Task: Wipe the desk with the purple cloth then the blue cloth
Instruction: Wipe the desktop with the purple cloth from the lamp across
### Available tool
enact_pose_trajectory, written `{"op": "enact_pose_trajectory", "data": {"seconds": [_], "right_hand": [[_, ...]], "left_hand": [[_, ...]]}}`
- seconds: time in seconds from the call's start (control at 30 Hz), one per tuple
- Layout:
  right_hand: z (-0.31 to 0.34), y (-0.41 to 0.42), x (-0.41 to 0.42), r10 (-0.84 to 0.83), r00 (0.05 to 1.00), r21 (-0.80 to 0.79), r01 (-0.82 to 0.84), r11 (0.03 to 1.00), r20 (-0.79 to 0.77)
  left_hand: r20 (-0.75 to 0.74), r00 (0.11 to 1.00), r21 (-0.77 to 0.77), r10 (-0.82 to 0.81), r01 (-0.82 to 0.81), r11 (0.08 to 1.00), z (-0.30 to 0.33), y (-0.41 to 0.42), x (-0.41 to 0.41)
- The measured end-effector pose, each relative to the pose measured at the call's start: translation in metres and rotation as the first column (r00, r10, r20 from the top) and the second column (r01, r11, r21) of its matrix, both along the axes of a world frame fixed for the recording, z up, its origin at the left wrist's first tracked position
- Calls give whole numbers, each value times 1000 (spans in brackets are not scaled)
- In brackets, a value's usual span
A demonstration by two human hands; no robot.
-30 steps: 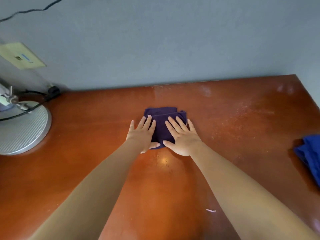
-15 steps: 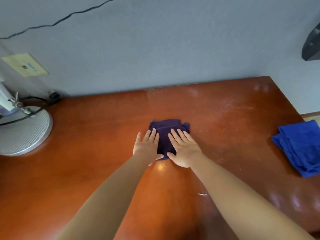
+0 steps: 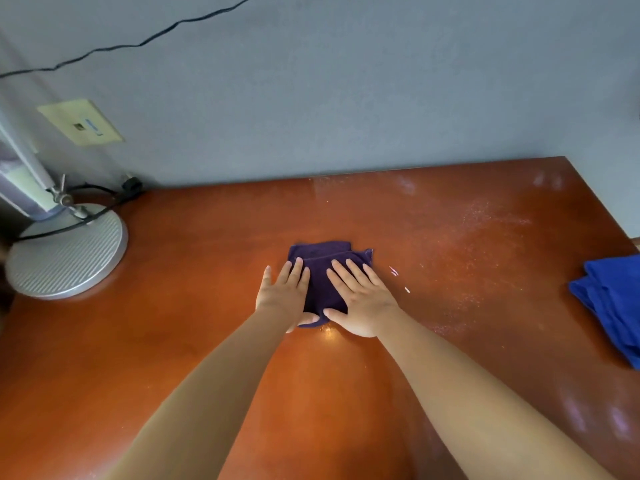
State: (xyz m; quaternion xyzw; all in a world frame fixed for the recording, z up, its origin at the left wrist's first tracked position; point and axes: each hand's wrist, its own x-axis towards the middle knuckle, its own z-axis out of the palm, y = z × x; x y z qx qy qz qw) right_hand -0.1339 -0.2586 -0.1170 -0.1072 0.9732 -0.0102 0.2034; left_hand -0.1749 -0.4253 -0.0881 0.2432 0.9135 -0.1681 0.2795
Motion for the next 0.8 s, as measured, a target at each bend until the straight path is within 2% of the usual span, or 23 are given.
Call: {"op": "enact_pose_trajectory", "data": {"seconds": [0.53, 0.8], "right_hand": [[-5, 53, -134, -66, 997, -102, 61, 993, -46], [-8, 64, -177, -59, 998, -101, 55, 993, -38]], "left_hand": [[-21, 1000, 101, -7, 9, 995, -7, 48, -144], [-30, 999, 134, 27, -23, 991, -8, 57, -180]]}}
